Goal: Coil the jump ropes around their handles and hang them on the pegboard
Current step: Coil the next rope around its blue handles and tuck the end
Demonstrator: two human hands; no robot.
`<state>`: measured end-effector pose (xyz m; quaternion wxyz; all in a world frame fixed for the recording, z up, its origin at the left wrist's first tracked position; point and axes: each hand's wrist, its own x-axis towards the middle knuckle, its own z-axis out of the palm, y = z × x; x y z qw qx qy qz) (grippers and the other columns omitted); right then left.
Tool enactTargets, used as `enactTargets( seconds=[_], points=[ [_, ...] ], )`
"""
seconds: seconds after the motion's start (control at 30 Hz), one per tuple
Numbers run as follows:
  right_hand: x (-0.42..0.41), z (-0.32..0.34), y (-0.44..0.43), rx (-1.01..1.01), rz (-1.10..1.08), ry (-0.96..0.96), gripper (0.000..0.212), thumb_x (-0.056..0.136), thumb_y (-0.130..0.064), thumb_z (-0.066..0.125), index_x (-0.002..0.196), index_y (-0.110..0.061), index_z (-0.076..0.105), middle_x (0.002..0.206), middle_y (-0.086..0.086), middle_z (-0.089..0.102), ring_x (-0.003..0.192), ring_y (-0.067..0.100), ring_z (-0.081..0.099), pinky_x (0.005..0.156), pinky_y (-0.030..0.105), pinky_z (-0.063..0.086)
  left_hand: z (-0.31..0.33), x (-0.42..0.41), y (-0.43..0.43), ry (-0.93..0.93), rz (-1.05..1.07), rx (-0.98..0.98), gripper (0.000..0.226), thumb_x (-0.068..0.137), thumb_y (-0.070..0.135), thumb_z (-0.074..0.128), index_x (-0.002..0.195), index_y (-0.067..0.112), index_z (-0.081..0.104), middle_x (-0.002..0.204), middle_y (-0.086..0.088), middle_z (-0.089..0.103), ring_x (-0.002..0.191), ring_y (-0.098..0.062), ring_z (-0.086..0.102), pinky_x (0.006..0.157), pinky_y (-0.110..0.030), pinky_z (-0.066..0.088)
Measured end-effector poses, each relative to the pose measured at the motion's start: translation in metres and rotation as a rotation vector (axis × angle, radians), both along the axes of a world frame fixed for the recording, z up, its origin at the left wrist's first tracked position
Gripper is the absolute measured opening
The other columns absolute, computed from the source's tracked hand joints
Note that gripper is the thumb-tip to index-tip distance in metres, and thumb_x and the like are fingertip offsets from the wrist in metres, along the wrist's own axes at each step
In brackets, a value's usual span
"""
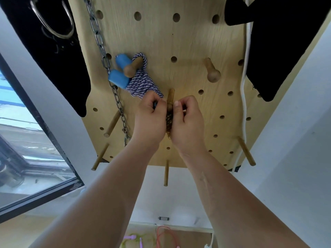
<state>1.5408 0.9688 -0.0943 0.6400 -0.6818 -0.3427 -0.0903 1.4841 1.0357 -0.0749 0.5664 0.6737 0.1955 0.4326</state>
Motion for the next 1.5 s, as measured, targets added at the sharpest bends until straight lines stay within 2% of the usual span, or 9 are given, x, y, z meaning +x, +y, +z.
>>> enactTargets(
  seconds=[0.27, 0.37, 0.5, 0.6, 0.7, 0.8, 1.03, 1.23, 1.5],
  points=[
    [0.007, -0.004, 0.011, 0.037, -0.035, 0.122, 0.025, 0.105, -0.019, 0.047, 0.081, -0.025, 0.046, 0.07, -0.01, 0.053, 0.061, -0.002, 0.05, 0.054, 0.013, 0.037, -0.007, 0.011, 0.008, -0.024, 0.009, -0.064, 0.022, 0.099, 0.014, 0.054, 0.077, 0.016, 0.053, 0.066, 0.004, 0.052, 0.066, -0.015, 0.048, 0.064, -0.039, 0.044],
    [0.015, -0.007, 0.016, 0.056, -0.022, 0.068, 0.021, 0.105, -0.018, 0.048, 0.084, -0.024, 0.049, 0.072, -0.01, 0.054, 0.063, 0.001, 0.051, 0.058, 0.014, 0.039, -0.017, 0.016, 0.01, -0.086, 0.03, 0.068, 0.025, 0.103, 0.027, 0.047, 0.081, 0.016, 0.05, 0.07, 0.002, 0.05, 0.068, -0.014, 0.048, 0.064, -0.039, 0.045],
    [0.029, -0.013, 0.011, 0.03, -0.033, -0.041, 0.015, 0.104, -0.019, 0.051, 0.089, -0.021, 0.054, 0.076, -0.012, 0.056, 0.068, 0.001, 0.054, 0.061, 0.012, 0.04, -0.034, 0.011, 0.01, -0.111, 0.025, 0.291, 0.026, 0.105, 0.02, 0.033, 0.097, 0.003, 0.053, 0.083, 0.006, 0.051, 0.074, -0.001, 0.048, 0.065, -0.018, 0.041],
    [0.029, -0.015, 0.003, -0.004, -0.013, -0.057, 0.013, 0.105, -0.021, 0.05, 0.092, -0.022, 0.056, 0.08, -0.011, 0.06, 0.073, 0.002, 0.057, 0.063, 0.013, 0.044, -0.046, 0.004, 0.01, -0.113, -0.047, 0.277, 0.019, 0.097, 0.01, 0.043, 0.11, 0.007, 0.057, 0.09, 0.016, 0.057, 0.086, -0.003, 0.054, 0.074, -0.016, 0.044],
    [0.027, -0.02, -0.009, -0.028, 0.055, -0.114, 0.012, 0.105, -0.024, 0.049, 0.103, -0.022, 0.06, 0.093, -0.006, 0.065, 0.088, 0.009, 0.063, 0.076, 0.026, 0.054, -0.052, -0.003, 0.014, -0.099, -0.088, 0.246, 0.032, 0.095, 0.012, 0.054, 0.127, 0.009, 0.056, 0.104, 0.023, 0.062, 0.1, -0.009, 0.063, 0.083, -0.027, 0.055],
    [0.03, -0.025, -0.018, -0.03, 0.102, -0.181, 0.019, 0.102, -0.027, 0.052, 0.111, -0.018, 0.066, 0.104, -0.005, 0.066, 0.101, 0.017, 0.064, 0.084, 0.044, 0.056, -0.048, -0.009, 0.018, -0.064, -0.081, 0.166, 0.036, 0.096, 0.015, 0.063, 0.131, 0.016, 0.057, 0.109, 0.011, 0.07, 0.101, -0.016, 0.07, 0.083, -0.041, 0.06],
    [0.048, -0.014, -0.014, -0.112, 0.039, -0.292, 0.007, 0.093, -0.018, 0.067, 0.092, -0.013, 0.072, 0.096, -0.006, 0.066, 0.096, 0.015, 0.062, 0.085, 0.032, 0.051, -0.035, -0.003, 0.021, 0.066, 0.095, 0.108, 0.029, 0.088, 0.025, 0.079, 0.111, 0.032, 0.063, 0.087, 0.005, 0.077, 0.078, -0.012, 0.075, 0.074, -0.044, 0.063],
    [0.061, -0.002, 0.001, -0.188, -0.048, -0.208, 0.014, 0.096, -0.019, 0.064, 0.083, -0.015, 0.068, 0.083, -0.005, 0.063, 0.077, 0.006, 0.058, 0.066, 0.016, 0.043, -0.032, 0.01, 0.021, 0.136, 0.19, 0.126, 0.033, 0.082, 0.032, 0.082, 0.096, 0.042, 0.054, 0.078, 0.009, 0.074, 0.069, -0.011, 0.072, 0.068, -0.045, 0.062],
    [0.064, 0.018, 0.014, -0.322, -0.187, -0.206, 0.019, 0.096, -0.029, 0.062, 0.082, -0.019, 0.07, 0.08, -0.007, 0.064, 0.072, 0.013, 0.06, 0.061, 0.028, 0.045, -0.033, 0.023, 0.021, 0.113, 0.308, 0.15, 0.023, 0.087, 0.03, 0.075, 0.085, 0.038, 0.053, 0.073, 0.005, 0.071, 0.067, -0.018, 0.071, 0.063, -0.046, 0.061]
  ],
)
